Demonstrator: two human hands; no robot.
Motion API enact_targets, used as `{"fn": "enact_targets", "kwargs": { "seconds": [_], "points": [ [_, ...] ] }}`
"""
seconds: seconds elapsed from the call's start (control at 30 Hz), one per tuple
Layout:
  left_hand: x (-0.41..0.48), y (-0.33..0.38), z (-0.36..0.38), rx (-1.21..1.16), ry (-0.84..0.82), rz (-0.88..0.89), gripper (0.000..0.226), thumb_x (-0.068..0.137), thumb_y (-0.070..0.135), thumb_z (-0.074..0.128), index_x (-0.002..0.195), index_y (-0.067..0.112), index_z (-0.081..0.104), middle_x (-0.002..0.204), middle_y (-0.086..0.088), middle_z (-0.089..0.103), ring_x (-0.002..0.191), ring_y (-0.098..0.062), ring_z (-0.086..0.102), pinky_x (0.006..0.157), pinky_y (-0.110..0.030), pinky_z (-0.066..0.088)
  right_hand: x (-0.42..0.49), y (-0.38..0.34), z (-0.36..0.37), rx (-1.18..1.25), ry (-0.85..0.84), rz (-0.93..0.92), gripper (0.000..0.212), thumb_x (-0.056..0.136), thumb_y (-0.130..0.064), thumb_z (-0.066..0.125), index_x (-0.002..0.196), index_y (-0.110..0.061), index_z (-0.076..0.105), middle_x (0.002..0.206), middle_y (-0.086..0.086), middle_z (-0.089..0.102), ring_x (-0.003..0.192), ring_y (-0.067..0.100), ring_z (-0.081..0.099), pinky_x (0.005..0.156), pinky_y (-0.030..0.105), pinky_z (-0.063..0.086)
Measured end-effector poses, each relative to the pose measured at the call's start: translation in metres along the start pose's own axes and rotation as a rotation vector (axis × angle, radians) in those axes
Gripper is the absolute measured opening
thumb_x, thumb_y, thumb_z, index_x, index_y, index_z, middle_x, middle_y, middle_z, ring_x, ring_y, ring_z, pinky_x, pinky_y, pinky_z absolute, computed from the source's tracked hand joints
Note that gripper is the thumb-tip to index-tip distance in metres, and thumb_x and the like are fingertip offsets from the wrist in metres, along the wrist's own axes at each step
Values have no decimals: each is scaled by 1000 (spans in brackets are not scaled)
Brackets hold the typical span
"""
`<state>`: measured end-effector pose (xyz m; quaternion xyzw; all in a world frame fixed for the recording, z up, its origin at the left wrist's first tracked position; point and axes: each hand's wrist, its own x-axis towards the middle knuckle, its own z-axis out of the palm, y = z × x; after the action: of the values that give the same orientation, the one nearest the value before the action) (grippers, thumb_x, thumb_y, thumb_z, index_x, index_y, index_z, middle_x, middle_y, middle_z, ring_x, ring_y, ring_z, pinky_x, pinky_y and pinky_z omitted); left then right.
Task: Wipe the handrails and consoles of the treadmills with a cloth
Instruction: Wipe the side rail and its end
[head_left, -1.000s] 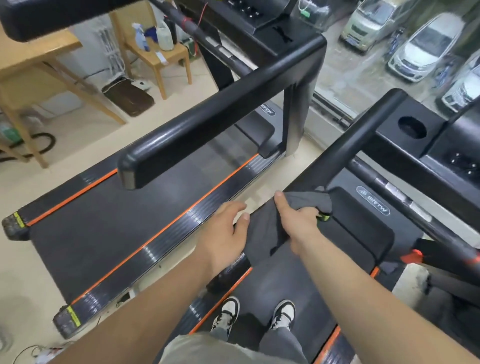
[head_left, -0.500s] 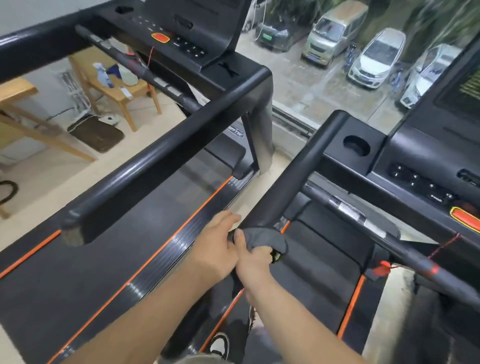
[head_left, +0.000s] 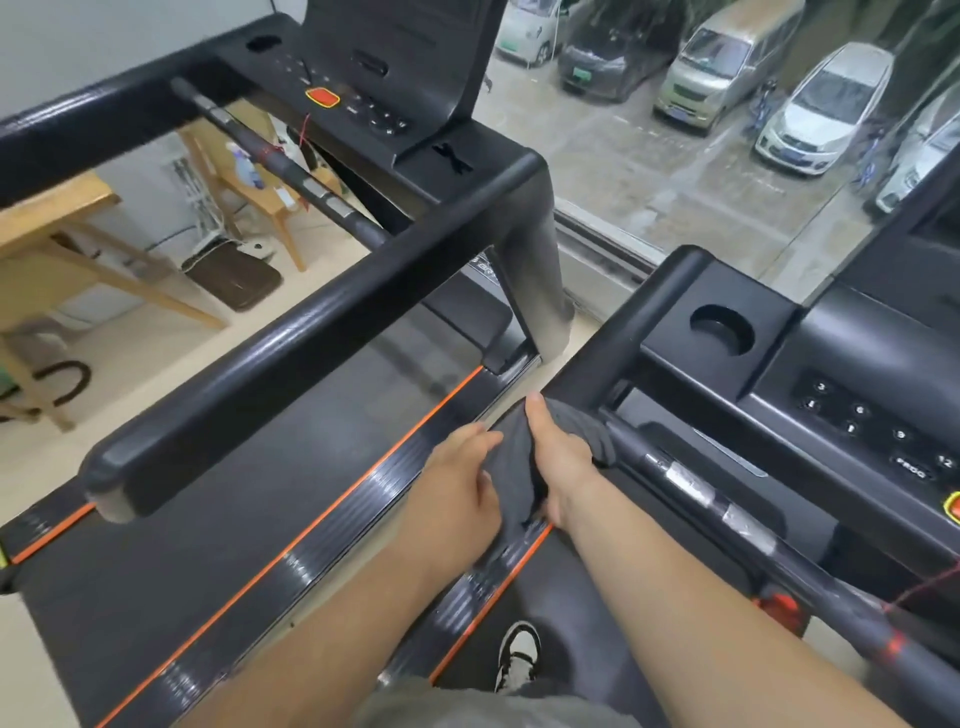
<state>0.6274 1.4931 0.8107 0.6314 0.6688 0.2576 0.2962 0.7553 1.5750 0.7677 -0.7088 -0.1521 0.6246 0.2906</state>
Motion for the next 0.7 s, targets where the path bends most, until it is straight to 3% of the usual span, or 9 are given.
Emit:
{"fn": "enact_targets", "kwargs": {
  "seconds": [0.23, 0.3, 0.4, 0.5, 0.6, 0.7],
  "points": [
    [-27, -12, -13, 2, 28, -6, 50, 93, -2, 49, 139, 13, 60, 154, 0, 48, 143, -15, 42, 109, -1, 15, -14, 0, -3, -3, 39, -7, 157, 28, -105, 62, 156, -19, 35, 144, 5, 57, 119, 35, 62, 97, 56, 54],
    [-43, -23, -21, 6, 35, -9, 51, 92, -3, 49, 139, 13, 61, 153, -2, 49, 142, -15, 43, 110, -2, 17, -44, 4, 5, -40, 107, -32, 142, 54, -99, 58, 161, -13, 23, 153, 9, 47, 128, 37, 55, 105, 51, 49],
    [-68, -44, -36, 3, 45, -8, 51, 89, -5, 49, 136, 12, 63, 149, -4, 52, 140, -18, 47, 113, -10, 24, -78, 34, 24, -143, 211, -138, 107, 92, -74, 50, 159, 3, 18, 163, 17, 30, 144, 34, 39, 116, 40, 31],
    [-90, -67, -46, -10, 59, -9, 53, 83, 4, 44, 131, 8, 66, 143, -8, 58, 136, -23, 52, 117, -24, 33, -112, 87, 50, -271, 237, -148, 105, 93, -70, 51, 154, 12, 26, 158, 29, 34, 144, 37, 39, 118, 39, 28],
    [-107, -84, -53, -60, 77, -25, 57, 77, 6, 41, 127, 6, 68, 140, -8, 60, 133, -23, 55, 115, -36, 41, -147, 138, 72, -289, 187, -146, 102, 90, -63, 63, 157, 3, 24, 157, 23, 36, 145, 30, 40, 115, 31, 29],
    [-122, -97, -61, -104, 94, -32, 64, 72, 6, 38, 127, 8, 69, 139, -5, 62, 132, -19, 56, 110, -40, 46, -167, 172, 80, -311, 58, -85, 103, 91, -65, 60, 159, 2, 19, 160, 18, 31, 146, 26, 36, 113, 28, 27]
  ]
}}
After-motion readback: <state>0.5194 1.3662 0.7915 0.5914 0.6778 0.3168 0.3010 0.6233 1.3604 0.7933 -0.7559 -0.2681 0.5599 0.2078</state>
